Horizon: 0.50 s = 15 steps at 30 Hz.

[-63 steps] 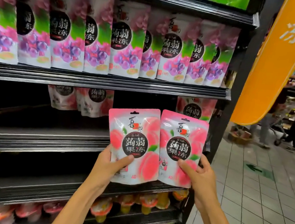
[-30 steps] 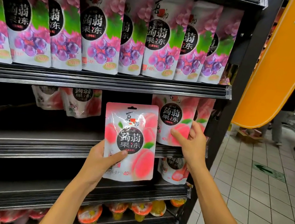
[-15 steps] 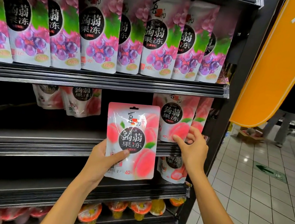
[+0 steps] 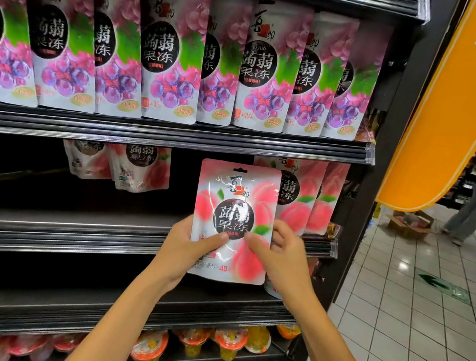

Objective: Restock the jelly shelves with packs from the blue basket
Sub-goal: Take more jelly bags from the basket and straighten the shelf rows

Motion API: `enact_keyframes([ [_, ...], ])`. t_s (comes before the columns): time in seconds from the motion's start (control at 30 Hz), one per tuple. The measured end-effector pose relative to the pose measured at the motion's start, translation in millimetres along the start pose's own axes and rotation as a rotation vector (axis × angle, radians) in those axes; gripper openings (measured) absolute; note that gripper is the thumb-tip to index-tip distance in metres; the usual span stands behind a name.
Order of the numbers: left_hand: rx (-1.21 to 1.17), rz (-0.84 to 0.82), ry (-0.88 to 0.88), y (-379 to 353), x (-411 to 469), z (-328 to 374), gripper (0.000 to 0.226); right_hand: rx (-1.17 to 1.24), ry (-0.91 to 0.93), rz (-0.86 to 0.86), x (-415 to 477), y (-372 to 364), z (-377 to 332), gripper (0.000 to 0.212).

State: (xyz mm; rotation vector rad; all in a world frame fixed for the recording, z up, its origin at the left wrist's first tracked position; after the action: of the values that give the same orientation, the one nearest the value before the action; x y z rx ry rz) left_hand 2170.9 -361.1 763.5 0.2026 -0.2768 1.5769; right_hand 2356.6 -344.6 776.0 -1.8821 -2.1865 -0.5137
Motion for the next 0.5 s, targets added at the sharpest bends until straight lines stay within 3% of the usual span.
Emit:
enact_keyframes([
  [0.1, 0.059, 0.023, -0.049, -4, 6, 10, 0.029, 0.065, -0.019, 0.102, 3, 5, 0, 0.015],
  [0.27, 0.126, 0.246, -0.097, -1, 8, 21, 0.053, 0.12, -0.028, 0.228, 23, 17, -7, 0.013],
  [0.4, 0.482, 0.183, -0.333, -23, -8, 23, 0.047, 0.056, -0.01, 0.262, 44, 19, -15, 0.014],
  [0.5, 0.664, 0.127, -0.309, -40, -7, 11, 0.044, -0.006, 0.037, 0.277, 54, 15, -19, 0.008],
])
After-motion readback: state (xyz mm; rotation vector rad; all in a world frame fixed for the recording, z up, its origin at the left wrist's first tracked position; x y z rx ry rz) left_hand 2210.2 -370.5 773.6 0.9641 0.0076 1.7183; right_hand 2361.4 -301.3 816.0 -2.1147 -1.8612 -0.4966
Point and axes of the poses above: each hand's wrist, its own x-axis towards the middle knuckle, its own y-axis out of the back of the hand, z = x × y, the point moved 4 cm from there along x, towards the middle knuckle, and after that the axes turned 1 degree about -y, right-handed, at the moved point
